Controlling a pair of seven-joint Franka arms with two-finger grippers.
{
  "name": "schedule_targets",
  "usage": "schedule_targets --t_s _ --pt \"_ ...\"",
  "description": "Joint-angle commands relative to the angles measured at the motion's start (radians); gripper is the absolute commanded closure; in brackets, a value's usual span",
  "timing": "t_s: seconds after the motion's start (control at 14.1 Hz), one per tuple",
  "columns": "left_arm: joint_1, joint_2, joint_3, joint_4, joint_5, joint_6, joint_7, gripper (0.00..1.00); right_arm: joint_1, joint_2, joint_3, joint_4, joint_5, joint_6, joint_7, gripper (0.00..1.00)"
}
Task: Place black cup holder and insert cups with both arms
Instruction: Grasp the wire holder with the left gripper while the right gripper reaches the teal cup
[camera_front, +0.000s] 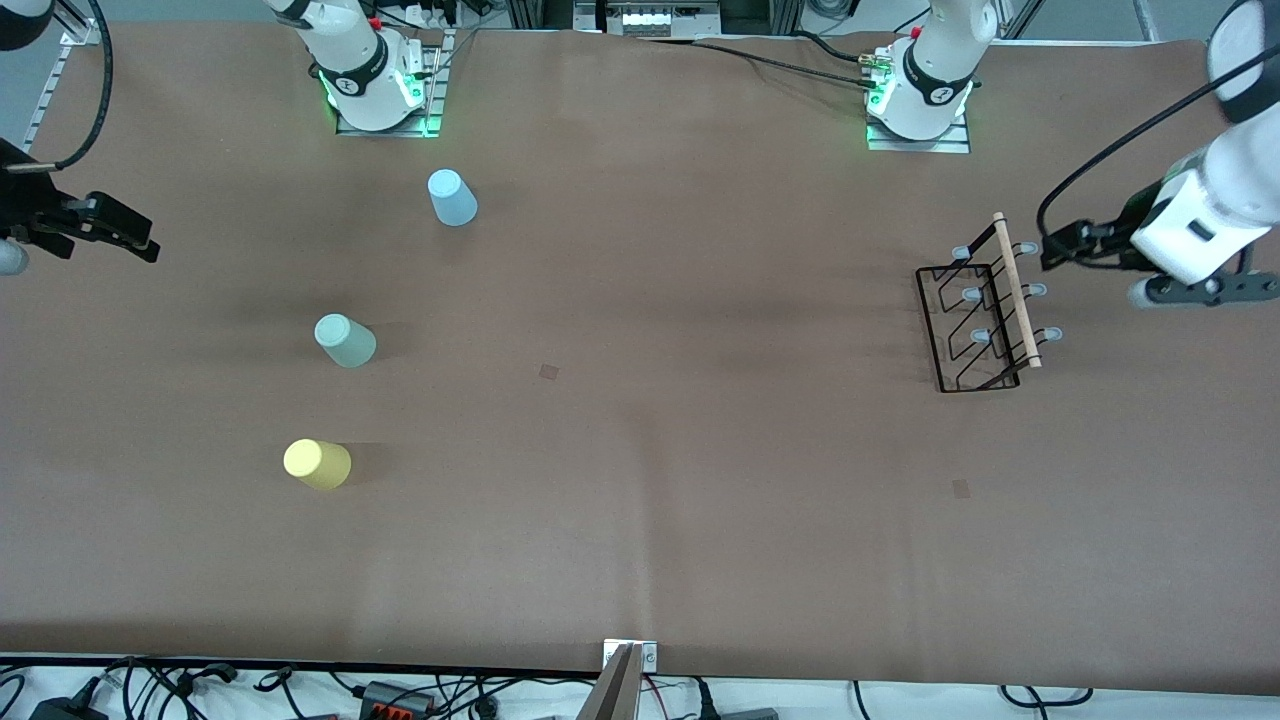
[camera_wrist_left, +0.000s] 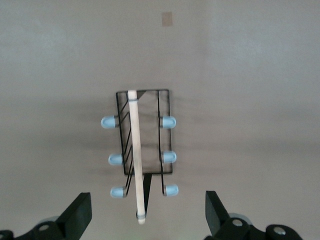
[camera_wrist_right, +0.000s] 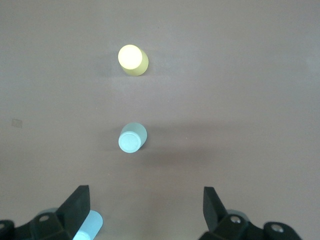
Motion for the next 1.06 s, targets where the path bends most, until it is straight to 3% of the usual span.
schedule_targets --t_s 0.0,0.14,0.5,0.78,0.99 --pt "0.001 -0.134 -0.016 -0.292 -0.013 0.232 0.033 0.00 0.014 0.050 0.011 -0.005 -0.013 0.010 0.004 0.00" --pt "0.002 -0.147 -0.020 -0.380 -0.013 0.286 0.033 0.00 0.026 0.096 0.011 0.001 -0.013 0.001 0.002 0.00" --pt "0.002 -0.142 -0.026 -0.472 -0.005 0.328 0.035 0.00 0.069 0.183 0.011 -0.021 -0.013 -0.013 0.004 0.00" --pt "0.005 -0.139 -0.025 -0.561 -0.005 0.459 0.044 0.00 0.100 0.217 0.009 -0.108 -0.012 0.086 0.004 0.00" --pt "0.056 -0.118 -0.026 -0.565 -0.005 0.486 0.126 0.05 0.109 0.252 0.011 -0.134 -0.012 0.093 0.004 0.00"
